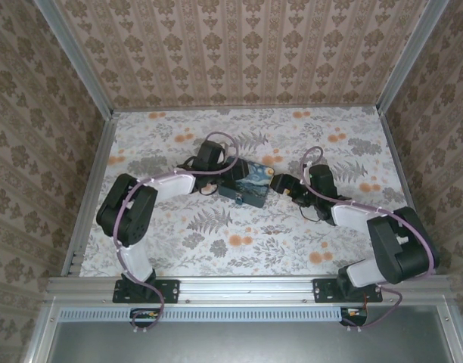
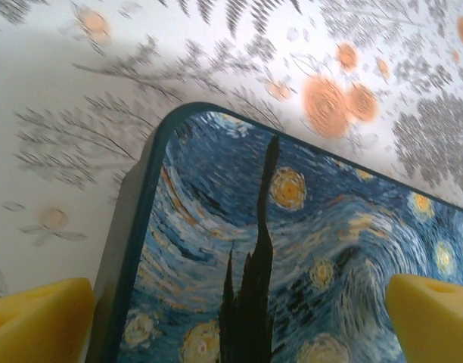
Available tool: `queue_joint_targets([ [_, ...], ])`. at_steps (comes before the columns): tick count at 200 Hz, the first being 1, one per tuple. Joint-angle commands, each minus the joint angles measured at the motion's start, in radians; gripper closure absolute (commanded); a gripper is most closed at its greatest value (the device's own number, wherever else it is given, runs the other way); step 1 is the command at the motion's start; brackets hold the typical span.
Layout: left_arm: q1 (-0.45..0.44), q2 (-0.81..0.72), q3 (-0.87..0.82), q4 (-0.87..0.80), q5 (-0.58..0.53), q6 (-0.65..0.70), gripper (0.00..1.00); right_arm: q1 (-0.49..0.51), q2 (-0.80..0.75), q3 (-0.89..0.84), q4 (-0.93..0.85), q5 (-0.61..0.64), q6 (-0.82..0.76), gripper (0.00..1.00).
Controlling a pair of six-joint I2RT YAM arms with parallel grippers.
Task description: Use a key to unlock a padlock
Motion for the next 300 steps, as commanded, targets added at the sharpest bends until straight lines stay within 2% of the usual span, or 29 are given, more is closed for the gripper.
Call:
queue_joint_targets([
  [1, -0.029, -0.062, -0.040, 0.048, -0.023, -0.050, 0.00, 0.017, 0.014, -0.004, 0.064, -0.013, 0.050, 0.06],
  [57, -0.044, -0.115, -0.129, 0.109, -0.041, -0.115, 0.00, 0.023, 0.062, 0.013, 0.131, -0.031, 0.123, 0.06],
  [151, -0.071, -0.137, -0.175, 0.181, -0.022, -0.158, 0.00, 0.023, 0.189, 0.119, 0.249, -0.066, 0.272, 0.07],
  [255, -0.102, -0.133, -0.200, 0.221, -0.031, -0.195, 0.00, 0.010, 0.304, 0.209, 0.268, -0.067, 0.312, 0.07],
  [300, -0.079, -0.151, -0.206, 0.182, -0.071, -0.187, 0.00, -0.022, 0.269, 0.167, 0.269, -0.065, 0.300, 0.04],
])
